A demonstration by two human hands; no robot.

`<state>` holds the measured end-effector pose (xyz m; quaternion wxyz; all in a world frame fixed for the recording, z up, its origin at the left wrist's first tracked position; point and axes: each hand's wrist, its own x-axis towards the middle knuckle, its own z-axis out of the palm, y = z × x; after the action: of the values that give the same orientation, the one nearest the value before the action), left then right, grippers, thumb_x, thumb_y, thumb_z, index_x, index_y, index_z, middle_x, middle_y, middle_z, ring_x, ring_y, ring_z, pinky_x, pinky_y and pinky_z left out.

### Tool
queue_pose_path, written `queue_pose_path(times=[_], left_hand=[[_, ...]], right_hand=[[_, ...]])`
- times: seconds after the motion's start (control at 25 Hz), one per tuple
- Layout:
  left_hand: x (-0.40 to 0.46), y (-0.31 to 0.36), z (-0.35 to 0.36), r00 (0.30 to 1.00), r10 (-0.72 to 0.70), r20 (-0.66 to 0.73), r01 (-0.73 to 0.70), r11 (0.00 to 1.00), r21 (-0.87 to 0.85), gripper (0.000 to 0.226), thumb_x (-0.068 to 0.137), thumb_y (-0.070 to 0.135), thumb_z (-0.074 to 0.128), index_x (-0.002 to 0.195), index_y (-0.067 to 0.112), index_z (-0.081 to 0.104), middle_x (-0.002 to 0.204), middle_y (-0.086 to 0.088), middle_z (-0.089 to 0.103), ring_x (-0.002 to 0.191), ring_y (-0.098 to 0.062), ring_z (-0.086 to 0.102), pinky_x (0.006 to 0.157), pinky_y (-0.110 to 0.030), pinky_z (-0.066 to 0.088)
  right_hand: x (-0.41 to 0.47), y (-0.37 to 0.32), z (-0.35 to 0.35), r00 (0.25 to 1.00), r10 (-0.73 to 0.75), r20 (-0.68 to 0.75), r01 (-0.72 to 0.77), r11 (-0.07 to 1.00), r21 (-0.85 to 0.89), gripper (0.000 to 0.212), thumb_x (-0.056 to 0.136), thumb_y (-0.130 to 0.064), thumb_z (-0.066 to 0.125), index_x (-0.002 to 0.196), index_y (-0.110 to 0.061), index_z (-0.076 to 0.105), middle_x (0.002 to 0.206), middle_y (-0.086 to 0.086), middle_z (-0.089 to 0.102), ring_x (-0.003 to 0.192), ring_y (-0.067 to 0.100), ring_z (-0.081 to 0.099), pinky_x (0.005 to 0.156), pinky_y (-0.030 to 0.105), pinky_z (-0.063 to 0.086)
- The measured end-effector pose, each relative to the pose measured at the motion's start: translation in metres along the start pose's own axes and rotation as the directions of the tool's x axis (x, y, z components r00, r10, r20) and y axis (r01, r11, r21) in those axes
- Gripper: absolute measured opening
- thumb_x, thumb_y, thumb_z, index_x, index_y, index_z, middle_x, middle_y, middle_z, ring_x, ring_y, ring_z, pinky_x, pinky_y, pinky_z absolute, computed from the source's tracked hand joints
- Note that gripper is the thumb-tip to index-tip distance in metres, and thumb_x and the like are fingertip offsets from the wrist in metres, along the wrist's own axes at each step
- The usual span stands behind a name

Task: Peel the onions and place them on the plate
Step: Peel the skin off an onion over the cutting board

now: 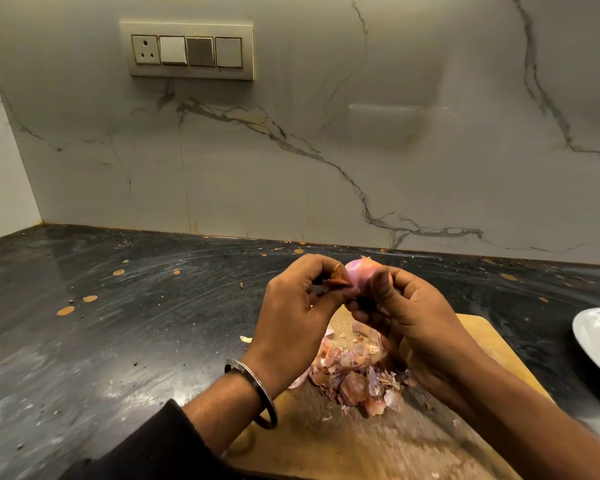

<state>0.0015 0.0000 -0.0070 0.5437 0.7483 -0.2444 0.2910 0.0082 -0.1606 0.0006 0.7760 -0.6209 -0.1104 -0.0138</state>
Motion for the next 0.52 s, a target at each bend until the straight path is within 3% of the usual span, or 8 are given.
queue_pose_path(times=[0.16, 0.52], left_hand=[[-0.0004, 0.0014, 0.0003, 0.999, -0.002, 0.05, 0.006, 0.996, -0.088, 0.019, 0.09, -0.005, 0.063, 0.092, 0.014, 0.063, 0.085, 0.006, 0.068, 0.083, -0.011, 0.066, 0.068, -0.022, 0.055], [0.0002, 0.001, -0.0005, 0.993, -0.006, 0.121, 0.021, 0.992, -0.128, 0.019, 0.097, -0.001, 0.052, 0.097, 0.017, 0.059, 0.081, 0.003, 0.063, 0.071, -0.011, 0.062, 0.065, -0.029, 0.056]], right_hand=[[0.0013, -0.0021, 0.001, 1.0, 0.016, -0.014, -0.015, 0.999, 0.038, 0.075, 0.058, -0.056, 0.068, 0.112, -0.004, 0.066, 0.085, 0.011, 0.076, 0.07, 0.016, 0.071, 0.062, 0.021, 0.058], [0.0004, -0.0047, 0.0008, 0.997, 0.074, -0.01, -0.073, 0.995, 0.074, 0.068, 0.073, -0.065, 0.055, 0.104, -0.006, 0.069, 0.072, 0.005, 0.069, 0.056, 0.011, 0.06, 0.047, 0.022, 0.048]])
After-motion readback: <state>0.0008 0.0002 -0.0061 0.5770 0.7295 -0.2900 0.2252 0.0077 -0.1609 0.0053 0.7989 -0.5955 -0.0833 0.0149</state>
